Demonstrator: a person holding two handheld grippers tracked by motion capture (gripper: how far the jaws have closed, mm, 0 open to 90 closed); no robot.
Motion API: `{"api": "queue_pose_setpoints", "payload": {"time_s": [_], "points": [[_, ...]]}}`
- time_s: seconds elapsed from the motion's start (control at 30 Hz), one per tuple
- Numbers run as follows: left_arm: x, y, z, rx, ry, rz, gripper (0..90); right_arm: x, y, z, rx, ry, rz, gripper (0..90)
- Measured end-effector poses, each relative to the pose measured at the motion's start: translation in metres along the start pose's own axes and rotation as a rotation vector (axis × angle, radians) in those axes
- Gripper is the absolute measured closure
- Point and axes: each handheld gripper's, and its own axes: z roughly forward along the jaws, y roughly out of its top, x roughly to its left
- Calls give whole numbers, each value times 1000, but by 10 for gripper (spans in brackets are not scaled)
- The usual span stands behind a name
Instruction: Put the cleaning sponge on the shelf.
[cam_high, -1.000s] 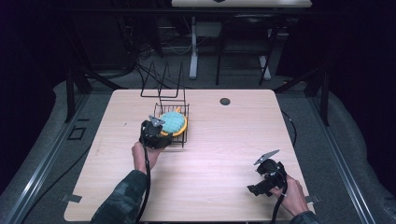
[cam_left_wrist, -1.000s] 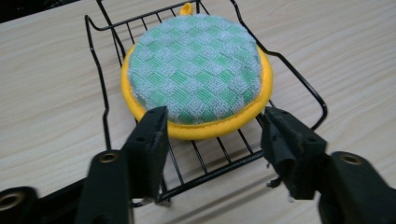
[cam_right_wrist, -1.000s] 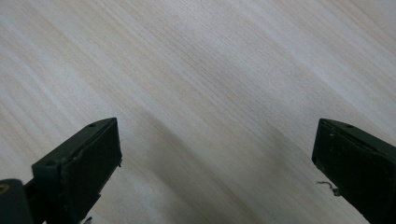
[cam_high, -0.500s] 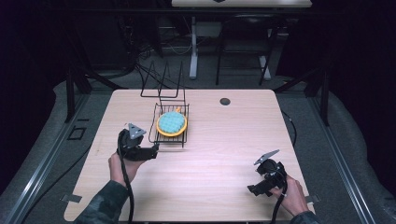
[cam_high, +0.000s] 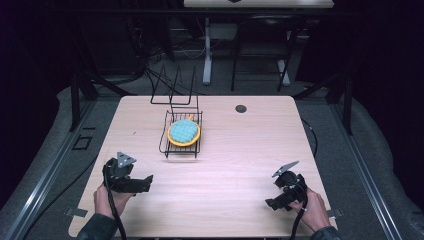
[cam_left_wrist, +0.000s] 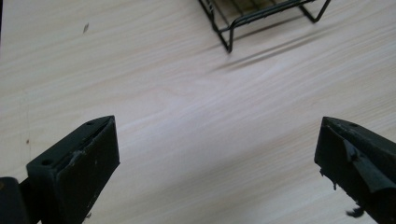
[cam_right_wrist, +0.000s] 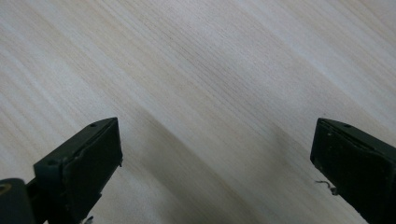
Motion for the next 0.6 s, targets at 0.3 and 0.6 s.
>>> {"api": "queue_pose_setpoints", "payload": {"time_s": [0.3, 0.6], "points": [[18, -18, 11, 81, 0, 3, 0, -3, -2, 1, -13, -1, 2, 11], [22, -18, 24, 91, -26, 7, 0, -5, -4, -1, -13, -6, 2, 9]]}}
